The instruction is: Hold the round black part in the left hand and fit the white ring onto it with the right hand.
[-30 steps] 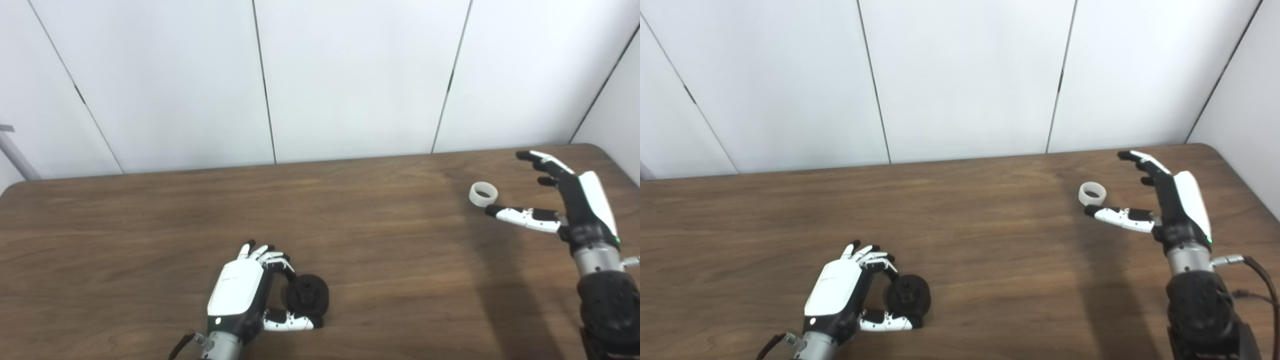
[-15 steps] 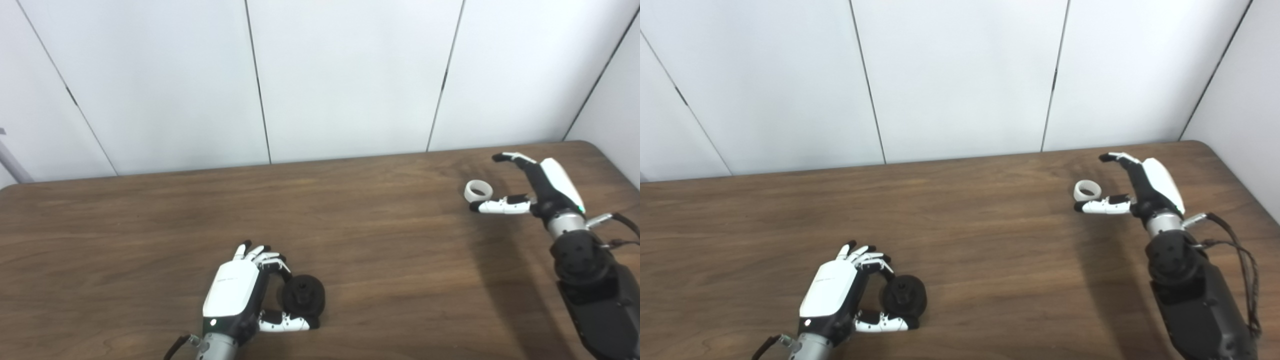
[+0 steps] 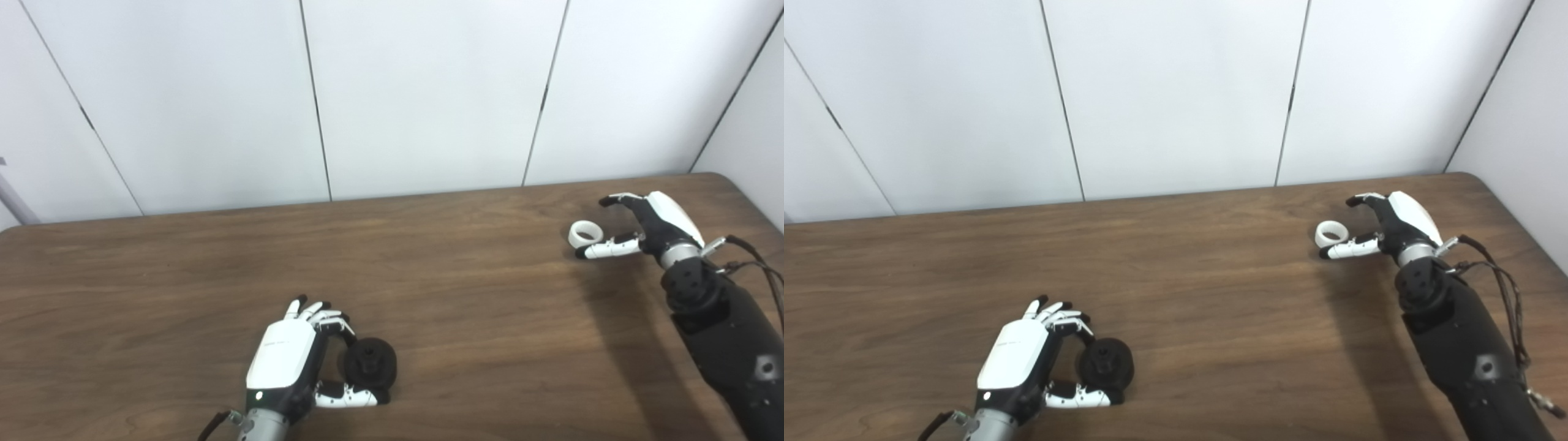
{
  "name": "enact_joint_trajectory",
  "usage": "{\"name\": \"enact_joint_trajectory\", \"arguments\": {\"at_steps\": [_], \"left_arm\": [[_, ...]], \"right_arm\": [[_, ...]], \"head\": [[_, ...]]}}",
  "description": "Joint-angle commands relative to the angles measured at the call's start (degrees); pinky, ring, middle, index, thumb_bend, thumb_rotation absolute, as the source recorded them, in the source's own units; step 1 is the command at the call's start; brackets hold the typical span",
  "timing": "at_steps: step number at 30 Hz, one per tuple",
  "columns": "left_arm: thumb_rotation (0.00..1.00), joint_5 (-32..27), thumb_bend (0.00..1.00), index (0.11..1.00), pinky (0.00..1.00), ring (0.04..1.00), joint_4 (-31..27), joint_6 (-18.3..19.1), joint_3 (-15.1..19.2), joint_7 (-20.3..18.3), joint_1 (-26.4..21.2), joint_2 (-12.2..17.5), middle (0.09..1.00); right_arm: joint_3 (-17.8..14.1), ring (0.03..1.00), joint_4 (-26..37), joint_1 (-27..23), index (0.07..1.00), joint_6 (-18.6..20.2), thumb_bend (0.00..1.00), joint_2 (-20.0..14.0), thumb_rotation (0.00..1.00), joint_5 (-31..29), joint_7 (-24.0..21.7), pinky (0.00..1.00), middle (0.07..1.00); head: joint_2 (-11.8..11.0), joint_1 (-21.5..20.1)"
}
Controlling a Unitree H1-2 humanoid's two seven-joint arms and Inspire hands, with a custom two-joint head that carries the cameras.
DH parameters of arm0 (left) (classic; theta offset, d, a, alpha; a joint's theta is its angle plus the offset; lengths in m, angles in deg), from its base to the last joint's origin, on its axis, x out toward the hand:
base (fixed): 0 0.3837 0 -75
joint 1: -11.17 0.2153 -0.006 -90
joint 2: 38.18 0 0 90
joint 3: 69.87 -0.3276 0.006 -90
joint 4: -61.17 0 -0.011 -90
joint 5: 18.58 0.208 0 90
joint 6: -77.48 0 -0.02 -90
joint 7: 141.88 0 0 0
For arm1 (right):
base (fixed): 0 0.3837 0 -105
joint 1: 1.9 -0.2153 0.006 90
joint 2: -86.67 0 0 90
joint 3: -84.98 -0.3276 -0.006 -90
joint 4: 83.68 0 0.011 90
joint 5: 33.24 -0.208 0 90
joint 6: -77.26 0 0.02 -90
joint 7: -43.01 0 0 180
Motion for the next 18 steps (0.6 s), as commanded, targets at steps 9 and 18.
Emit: {"name": "enact_joint_trajectory", "arguments": {"at_steps": [9,18], "left_arm": [[0.05,0.62,0.52,0.485,1.00,0.885,-1.27,0.15,0.24,-1.05,-0.08,0.87,0.768],[0.05,0.62,0.52,0.485,1.00,0.889,-1.75,0.68,0.46,-2.00,-0.10,0.71,0.769]], "right_arm": [[0.19,0.997,-0.03,-4.05,0.795,1.21,0.85,-1.92,0.27,0.52,0.51,0.94,0.934],[0.08,1.000,-0.26,-4.09,0.767,0.43,0.86,-1.43,0.26,-0.21,1.21,0.92,0.927]], "head": [[0.12,0.04],[0.13,0.27]]}}
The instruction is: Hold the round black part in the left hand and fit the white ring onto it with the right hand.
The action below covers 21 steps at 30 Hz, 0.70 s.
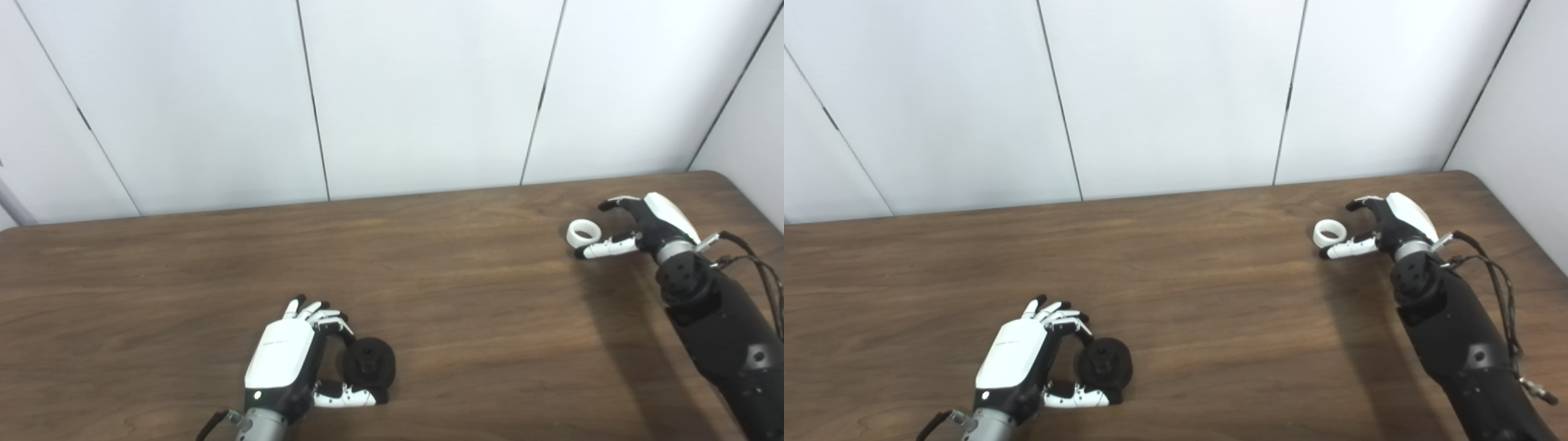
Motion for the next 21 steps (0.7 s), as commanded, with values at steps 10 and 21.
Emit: {"name": "enact_joint_trajectory", "arguments": {"at_steps": [10,21], "left_arm": [[0.05,0.46,0.52,0.485,1.00,0.888,-0.81,-0.20,0.66,-0.16,-0.49,0.75,0.766],[0.05,0.53,0.52,0.485,1.00,0.890,-0.79,-0.04,0.56,-0.54,-0.59,0.56,0.767]], "right_arm": [[-0.77,0.998,0.20,-3.34,0.758,-1.56,0.87,-0.80,0.24,-0.66,2.10,0.94,0.920],[-0.46,0.984,1.21,-2.94,0.718,-1.75,0.86,-0.79,0.23,-1.12,1.83,0.89,0.890]], "head": [[-0.04,-0.13],[-0.02,-0.11]]}}
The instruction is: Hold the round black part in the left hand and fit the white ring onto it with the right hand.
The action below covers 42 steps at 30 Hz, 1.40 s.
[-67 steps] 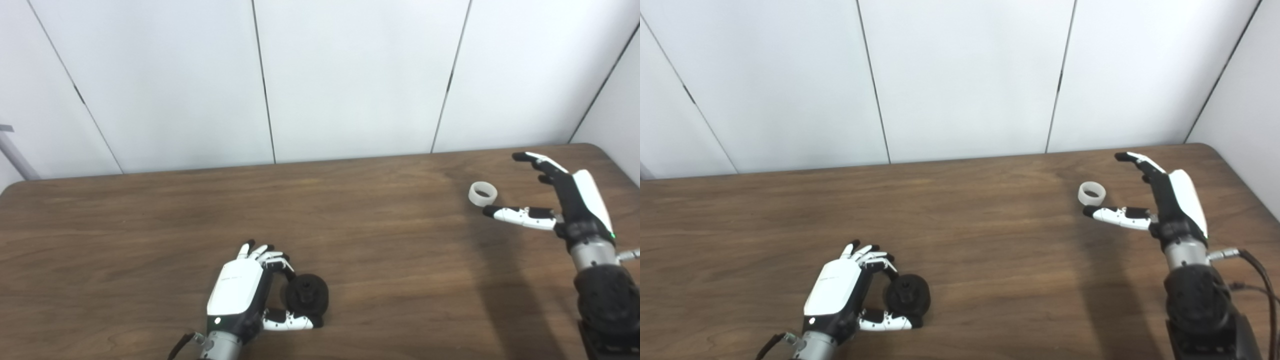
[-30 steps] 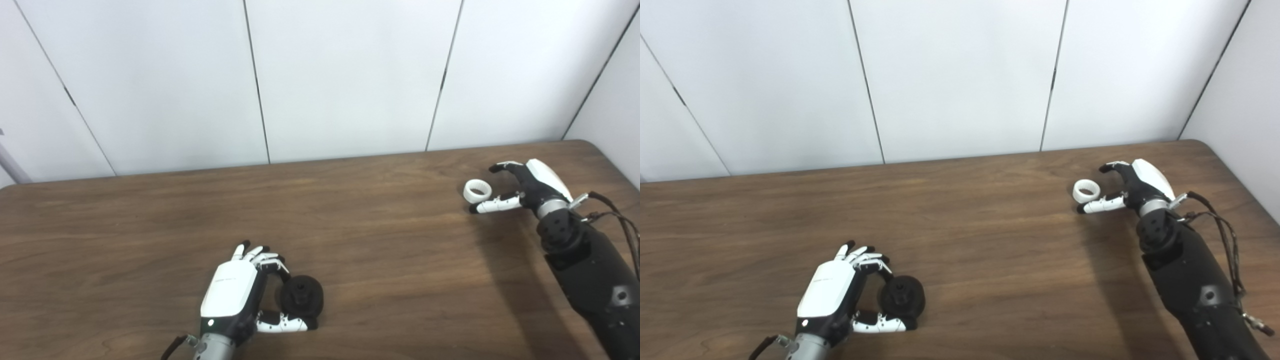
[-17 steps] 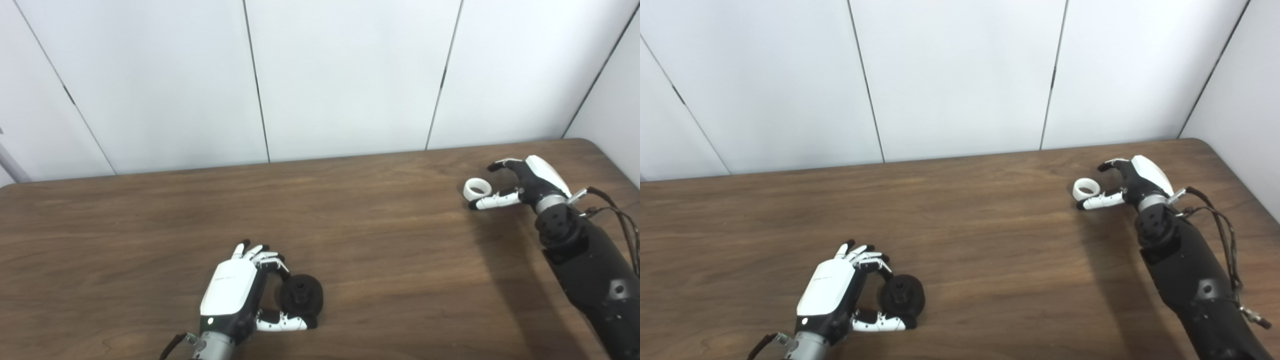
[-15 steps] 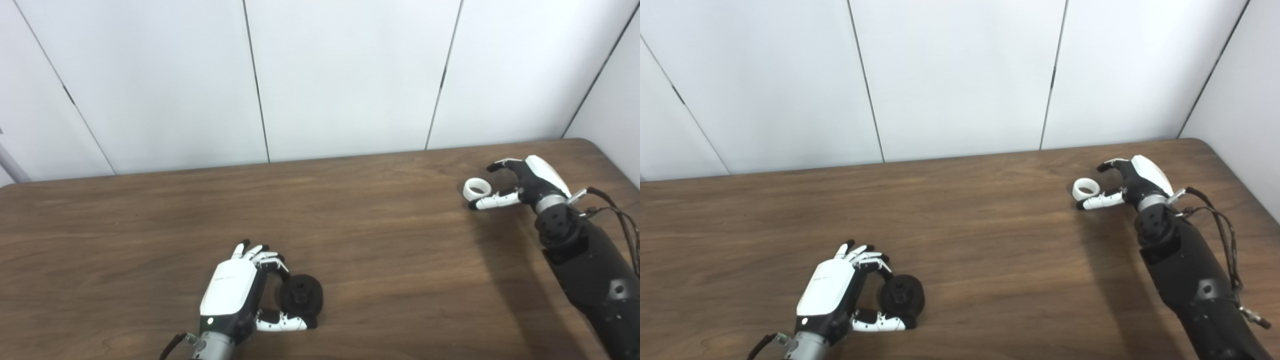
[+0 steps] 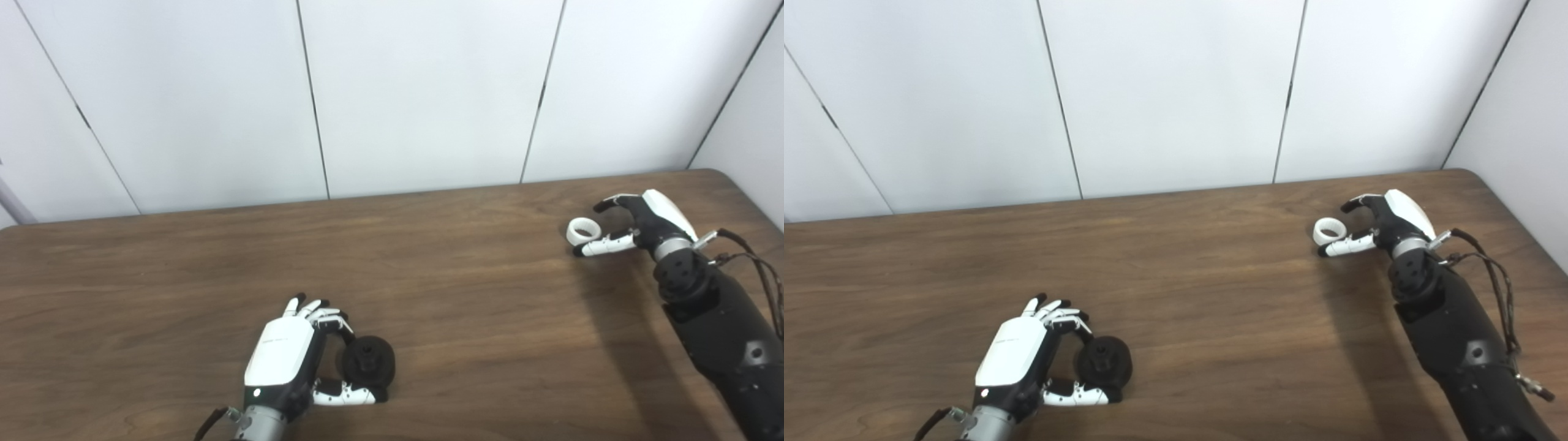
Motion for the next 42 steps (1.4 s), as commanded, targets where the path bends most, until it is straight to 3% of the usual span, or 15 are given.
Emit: {"name": "enact_joint_trajectory", "arguments": {"at_steps": [1,26,42], "left_arm": [[0.05,0.48,0.52,0.485,1.00,0.890,-0.71,0.07,0.23,-0.27,-0.59,0.58,0.766],[0.05,0.36,0.52,0.484,1.00,0.886,-0.75,-0.03,0.22,-0.30,-0.64,0.46,0.764],[0.05,0.44,0.52,0.484,1.00,0.887,-1.13,0.04,0.29,-0.33,-0.42,0.42,0.763]], "right_arm": [[-0.40,0.982,1.36,-2.63,0.717,-1.92,0.86,-1.06,0.23,0.05,1.48,0.89,0.888],[1.49,0.934,0.09,-3.12,0.670,-1.77,0.87,-0.32,0.24,1.77,3.35,0.88,0.830],[1.46,0.953,1.86,-2.47,0.672,0.16,0.84,-0.44,0.22,1.31,2.24,0.94,0.878]], "head": [[0.07,-0.02],[0.33,-0.10],[0.57,-0.20]]}}
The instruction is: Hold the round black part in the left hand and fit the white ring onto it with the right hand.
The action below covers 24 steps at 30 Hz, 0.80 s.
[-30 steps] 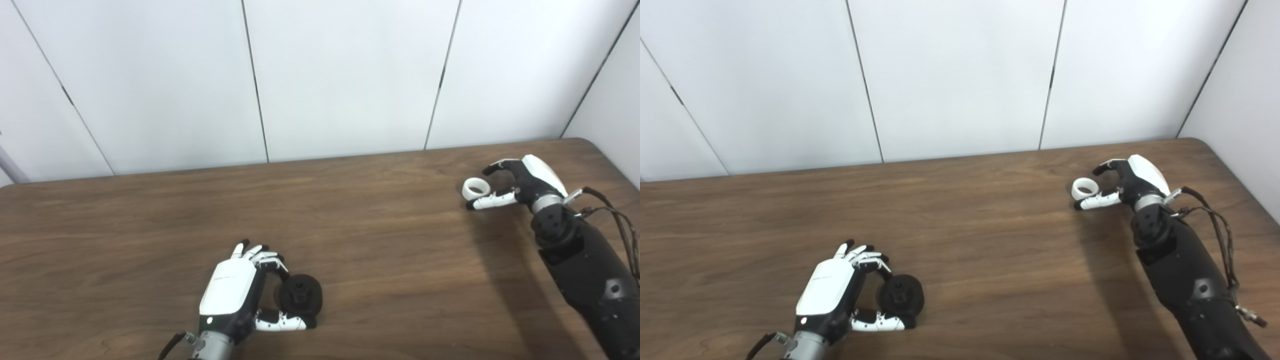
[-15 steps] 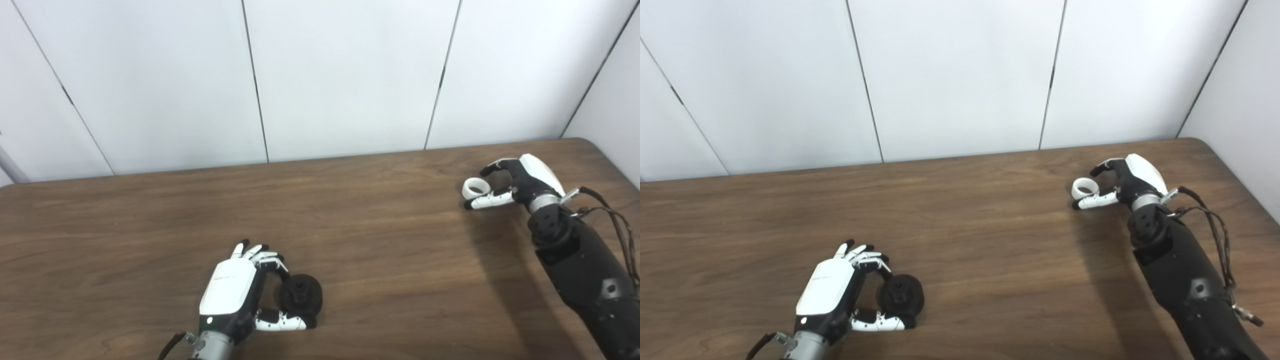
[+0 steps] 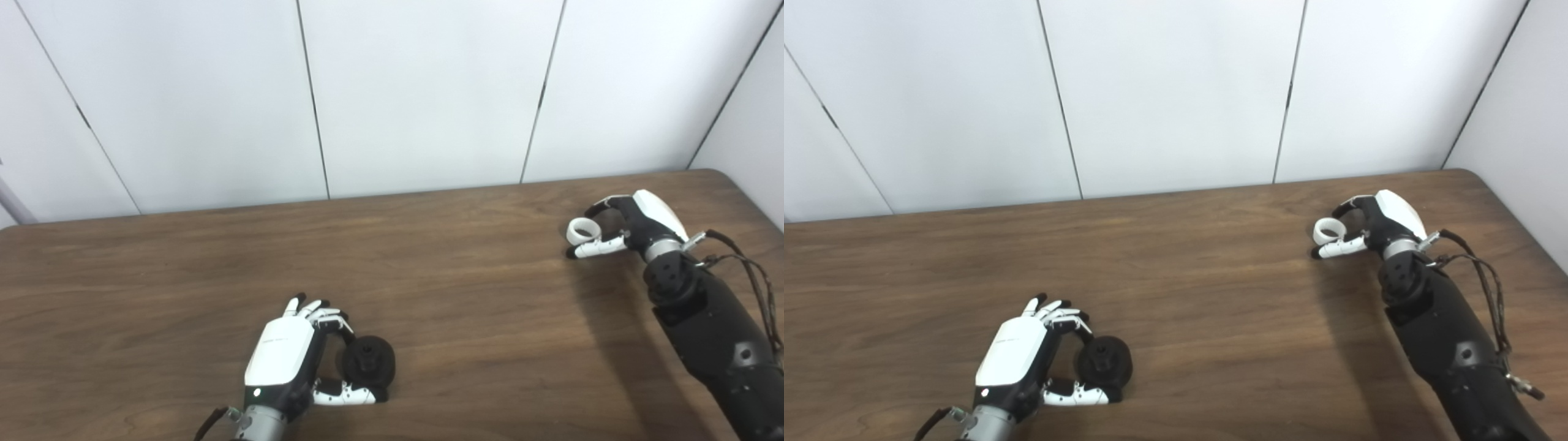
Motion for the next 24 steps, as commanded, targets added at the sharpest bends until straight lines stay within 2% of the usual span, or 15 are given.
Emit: {"name": "enact_joint_trajectory", "arguments": {"at_steps": [1,4,5,6,7,9,13,24], "left_arm": [[0.05,0.43,0.52,0.484,1.00,0.886,-1.14,0.10,0.23,-0.31,-0.43,0.51,0.762],[0.05,0.41,0.52,0.485,1.00,0.888,-1.23,0.31,0.25,-0.63,-0.47,0.49,0.765],[0.05,0.42,0.52,0.484,1.00,0.887,-1.22,0.25,0.26,-0.52,-0.47,0.48,0.764],[0.05,0.44,0.52,0.484,1.00,0.886,-1.20,0.23,0.27,-0.47,-0.49,0.47,0.764],[0.05,0.48,0.52,0.484,1.00,0.886,-1.20,0.23,0.28,-0.45,-0.50,0.46,0.764],[0.05,0.46,0.52,0.484,1.00,0.887,-1.19,0.18,0.29,-0.45,-0.53,0.49,0.763],[0.05,0.33,0.52,0.484,1.00,0.886,-1.18,0.00,0.34,-0.40,-0.51,0.62,0.764],[0.05,0.74,0.52,0.484,1.00,0.886,-1.14,-0.03,0.31,-0.43,-0.74,0.72,0.763]], "right_arm": [[-0.51,0.954,1.74,-2.32,0.670,0.10,0.84,-1.12,0.23,0.33,0.31,0.94,0.880],[-0.76,0.970,1.64,-2.25,0.643,0.10,0.83,-1.03,0.21,0.04,0.34,0.94,0.898],[-0.95,0.974,1.66,-2.16,0.604,-0.11,0.77,-0.98,0.19,-0.13,0.54,0.95,0.898],[-1.08,0.978,1.73,-2.08,0.549,-0.24,0.65,-0.95,0.17,-0.21,0.75,0.96,0.895],[-1.14,0.980,1.77,-2.01,0.520,-0.46,0.59,-0.95,0.16,-0.17,1.06,0.97,0.889],[-1.05,0.959,1.73,-1.79,0.493,-1.54,0.54,-1.09,0.14,0.17,2.05,0.96,0.850],[-1.08,0.932,1.50,-1.49,0.486,-2.73,0.52,-1.19,0.13,0.30,3.18,0.93,0.815],[-1.01,0.928,1.96,-0.50,0.486,-3.29,0.52,-1.60,0.13,-0.39,2.75,1.00,0.784]], "head": [[0.04,-0.11],[0.04,-0.11],[0.04,-0.11],[0.04,-0.19],[0.04,-0.19],[0.06,-0.31],[0.04,-0.48],[-0.03,-0.76]]}}
